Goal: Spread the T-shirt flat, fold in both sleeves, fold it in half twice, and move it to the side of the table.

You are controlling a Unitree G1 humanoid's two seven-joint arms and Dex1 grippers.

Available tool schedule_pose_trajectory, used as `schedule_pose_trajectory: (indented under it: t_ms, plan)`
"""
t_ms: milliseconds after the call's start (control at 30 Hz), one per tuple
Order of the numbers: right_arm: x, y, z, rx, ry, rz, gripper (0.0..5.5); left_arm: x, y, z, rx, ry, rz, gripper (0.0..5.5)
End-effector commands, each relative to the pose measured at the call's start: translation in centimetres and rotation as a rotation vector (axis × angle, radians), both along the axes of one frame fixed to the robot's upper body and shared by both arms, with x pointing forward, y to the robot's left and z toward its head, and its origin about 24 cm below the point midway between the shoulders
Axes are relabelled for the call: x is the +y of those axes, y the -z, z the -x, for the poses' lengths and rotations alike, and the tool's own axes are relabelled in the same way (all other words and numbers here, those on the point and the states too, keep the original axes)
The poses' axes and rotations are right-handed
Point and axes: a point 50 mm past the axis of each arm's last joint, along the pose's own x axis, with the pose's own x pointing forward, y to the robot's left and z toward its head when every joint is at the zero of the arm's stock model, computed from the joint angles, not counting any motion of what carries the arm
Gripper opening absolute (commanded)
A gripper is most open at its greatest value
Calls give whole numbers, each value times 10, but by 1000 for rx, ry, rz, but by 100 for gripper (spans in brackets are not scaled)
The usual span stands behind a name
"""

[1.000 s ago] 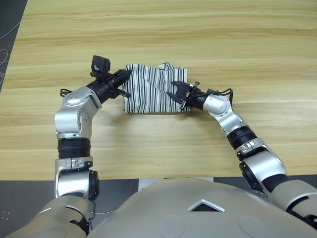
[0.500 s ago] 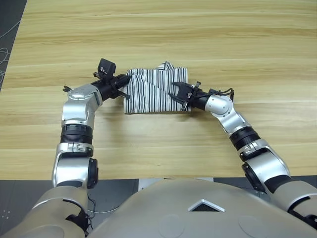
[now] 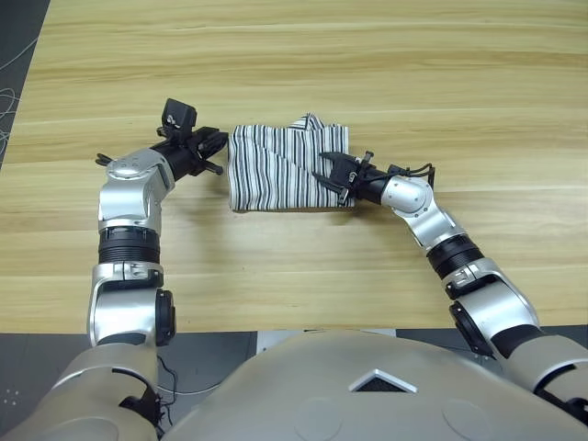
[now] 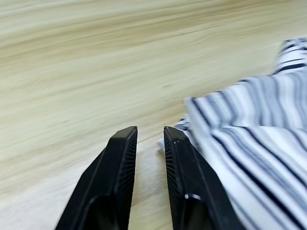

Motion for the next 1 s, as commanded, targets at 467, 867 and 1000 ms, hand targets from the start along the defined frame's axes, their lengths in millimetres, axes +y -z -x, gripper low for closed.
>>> schedule_pose_trajectory:
  t_ms: [467, 867, 1000]
  plan:
    - [-219, -17, -45, 208, 674, 487, 184, 27, -28, -13, -146, -159, -19, 103]
    - [-338, -70, -1, 179, 1245, 185, 184, 2, -38, -8, -191, -99, 15, 103]
    - [-305, -150, -52, -132, 1036, -508, 184, -5, -41, -4, -224, -66, 16, 103]
